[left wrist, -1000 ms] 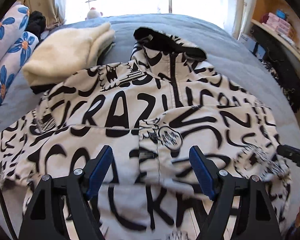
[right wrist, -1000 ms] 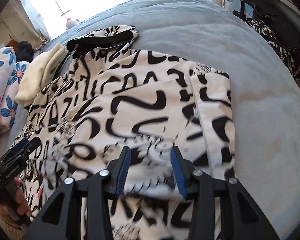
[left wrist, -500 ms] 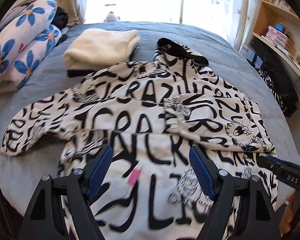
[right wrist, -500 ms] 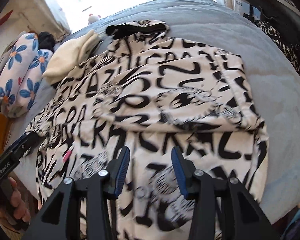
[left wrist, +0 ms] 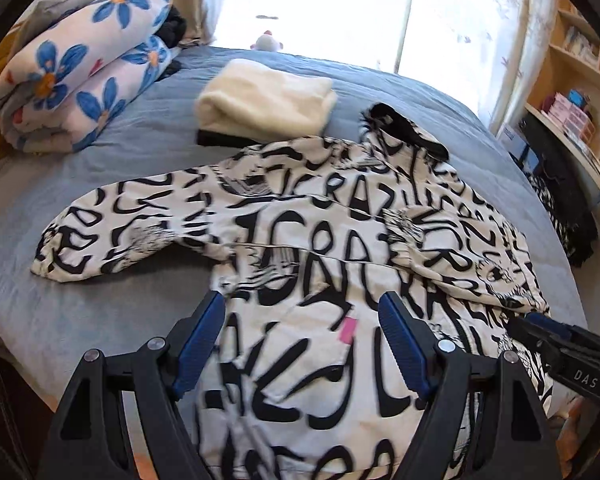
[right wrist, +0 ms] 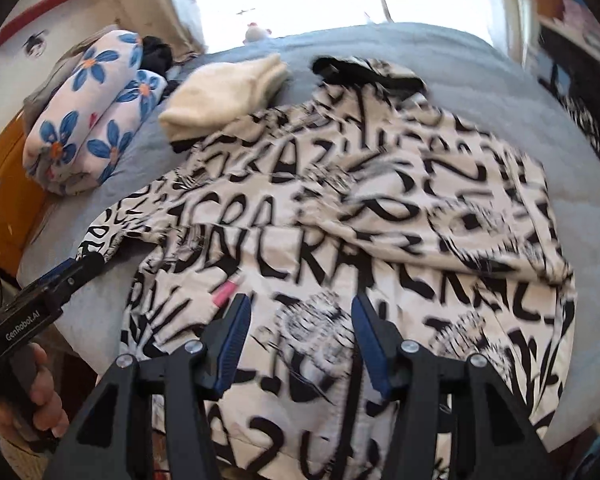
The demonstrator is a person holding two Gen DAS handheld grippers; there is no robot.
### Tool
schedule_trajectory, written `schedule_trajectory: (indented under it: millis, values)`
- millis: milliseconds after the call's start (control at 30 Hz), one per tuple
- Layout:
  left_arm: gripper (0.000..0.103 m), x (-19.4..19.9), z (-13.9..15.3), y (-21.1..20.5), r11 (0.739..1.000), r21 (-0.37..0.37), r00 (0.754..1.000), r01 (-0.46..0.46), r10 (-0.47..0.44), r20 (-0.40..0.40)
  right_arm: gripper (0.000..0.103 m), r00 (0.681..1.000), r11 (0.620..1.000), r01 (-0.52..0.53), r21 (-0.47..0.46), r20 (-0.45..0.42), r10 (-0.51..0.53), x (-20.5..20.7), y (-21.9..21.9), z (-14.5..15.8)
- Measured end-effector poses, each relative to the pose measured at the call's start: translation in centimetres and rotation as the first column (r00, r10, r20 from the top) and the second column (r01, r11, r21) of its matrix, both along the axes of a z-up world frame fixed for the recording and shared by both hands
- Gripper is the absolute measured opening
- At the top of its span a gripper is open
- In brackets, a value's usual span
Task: Fold large clothes
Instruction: 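Move the left gripper to the other sleeve cuff and grasp it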
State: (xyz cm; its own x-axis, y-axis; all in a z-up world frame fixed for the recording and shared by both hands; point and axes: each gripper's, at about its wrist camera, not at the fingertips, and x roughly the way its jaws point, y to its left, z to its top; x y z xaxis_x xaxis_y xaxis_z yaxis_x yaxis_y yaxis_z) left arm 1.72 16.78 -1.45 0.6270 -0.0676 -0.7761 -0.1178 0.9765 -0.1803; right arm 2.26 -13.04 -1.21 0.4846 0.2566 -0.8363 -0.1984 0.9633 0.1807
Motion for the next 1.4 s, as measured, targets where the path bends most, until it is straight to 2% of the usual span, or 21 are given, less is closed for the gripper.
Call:
schedule_trajectory:
  millis: [133,367,533,700,867,1000,1100,1267,1400]
  values:
    - [0.078,-0.5,-0.5,3.8,0.998,-0.020,0.998,-0.064,0.064,-0.001,0.053,0.998,0.998,-0.036,-0.043,0.057,0.039,0.7,3.7,1.0]
    - [0.078,-0.4,-2.4,10.3,0.987,-0.049,0.988,-0.155,0.155,-0.018,0.053,0.993,0.992,-0.078,-0.100,0.083,0.086,2.3,9.6,0.7]
    - [0.078,0.3,-4.8,15.0,0.974,-0.108,0.979,-0.201,0.195,-0.062,0.053,0.990,0.982,-0.115,-0.147,0.068,0.126,3.9,13.6,-0.5]
    - [0.078,1.2,-7.8,19.7,0.947,-0.200,0.966,-0.253,0.234,-0.111,0.053,0.988,0.974,-0.132,-0.184,0.055,0.144,5.7,16.9,-1.8]
    - [0.078,1.5,-10.9,24.0,0.904,-0.288,0.947,-0.317,0.285,-0.148,0.053,0.983,0.966,-0.161,-0.202,0.058,0.176,7.2,20.2,-2.8]
    - [0.078,1.6,-13.3,27.1,0.859,-0.362,0.931,-0.363,0.323,-0.169,0.053,0.975,0.954,-0.189,-0.233,0.067,0.210,7.9,22.6,-3.7]
    - [0.078,1.6,-15.1,29.3,0.810,-0.427,0.915,-0.402,0.364,-0.171,0.053,0.971,0.945,-0.215,-0.247,0.053,0.235,8.3,24.1,-4.6]
    - [0.078,1.6,-17.3,32.0,0.744,-0.495,0.891,-0.449,0.419,-0.178,0.053,0.963,0.931,-0.250,-0.265,0.032,0.267,8.5,25.9,-5.9]
    - [0.078,2.3,-18.2,33.2,0.716,-0.521,0.878,-0.464,0.450,-0.163,0.053,0.960,0.923,-0.264,-0.280,0.018,0.280,8.7,27.0,-6.9]
